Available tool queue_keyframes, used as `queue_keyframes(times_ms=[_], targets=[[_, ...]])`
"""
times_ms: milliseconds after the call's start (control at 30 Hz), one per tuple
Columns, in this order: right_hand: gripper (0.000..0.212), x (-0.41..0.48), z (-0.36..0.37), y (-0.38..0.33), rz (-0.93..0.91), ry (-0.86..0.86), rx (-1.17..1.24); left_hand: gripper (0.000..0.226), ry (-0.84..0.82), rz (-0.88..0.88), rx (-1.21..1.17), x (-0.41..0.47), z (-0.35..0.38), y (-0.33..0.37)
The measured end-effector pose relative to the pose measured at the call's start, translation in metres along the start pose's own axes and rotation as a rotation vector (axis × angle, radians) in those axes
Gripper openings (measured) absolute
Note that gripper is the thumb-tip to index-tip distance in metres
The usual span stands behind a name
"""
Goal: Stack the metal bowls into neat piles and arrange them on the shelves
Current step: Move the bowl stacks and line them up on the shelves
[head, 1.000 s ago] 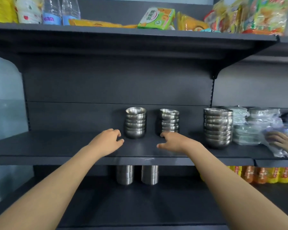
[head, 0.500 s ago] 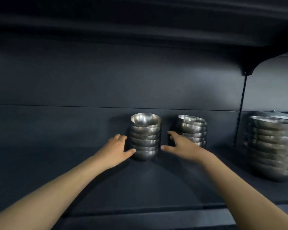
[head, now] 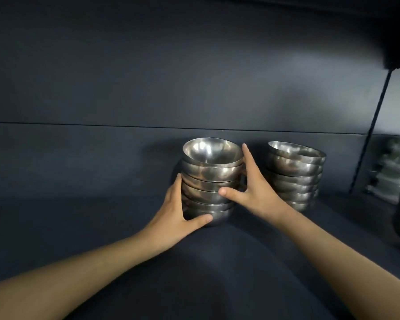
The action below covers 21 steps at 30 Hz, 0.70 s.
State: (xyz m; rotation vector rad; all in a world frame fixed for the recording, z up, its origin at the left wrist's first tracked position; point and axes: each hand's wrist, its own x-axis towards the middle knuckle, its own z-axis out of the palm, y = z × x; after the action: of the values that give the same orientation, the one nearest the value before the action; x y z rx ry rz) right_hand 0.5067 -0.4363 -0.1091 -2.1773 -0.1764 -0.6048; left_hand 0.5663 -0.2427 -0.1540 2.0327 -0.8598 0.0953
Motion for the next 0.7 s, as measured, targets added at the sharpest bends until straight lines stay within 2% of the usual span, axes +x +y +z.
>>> queue_keyframes(times_ms=[100, 200, 300, 433, 700], targets=[[0.128, 0.003, 0.006, 0.006, -0.004, 0.022, 0.033, 0.120, 0.005, 0.001, -0.070, 0.004, 0.008, -0.008], [0.124, 0.007, 0.012, 0.010, -0.003, 0.043, 0.117, 0.115, 0.020, -0.018, -0.116, 0.010, 0.012, -0.011], [0.120, 0.008, 0.014, 0.012, -0.013, 0.052, 0.149, 0.123, 0.056, -0.015, -0.087, 0.013, 0.015, -0.010], [0.115, 0.007, 0.017, 0.014, -0.039, 0.094, 0.120, 0.122, 0.096, 0.016, -0.069, 0.013, 0.019, -0.008], [0.125, 0.003, 0.021, 0.005, -0.035, 0.155, 0.078, 0.124, 0.095, 0.027, -0.158, 0.011, 0.016, -0.008]])
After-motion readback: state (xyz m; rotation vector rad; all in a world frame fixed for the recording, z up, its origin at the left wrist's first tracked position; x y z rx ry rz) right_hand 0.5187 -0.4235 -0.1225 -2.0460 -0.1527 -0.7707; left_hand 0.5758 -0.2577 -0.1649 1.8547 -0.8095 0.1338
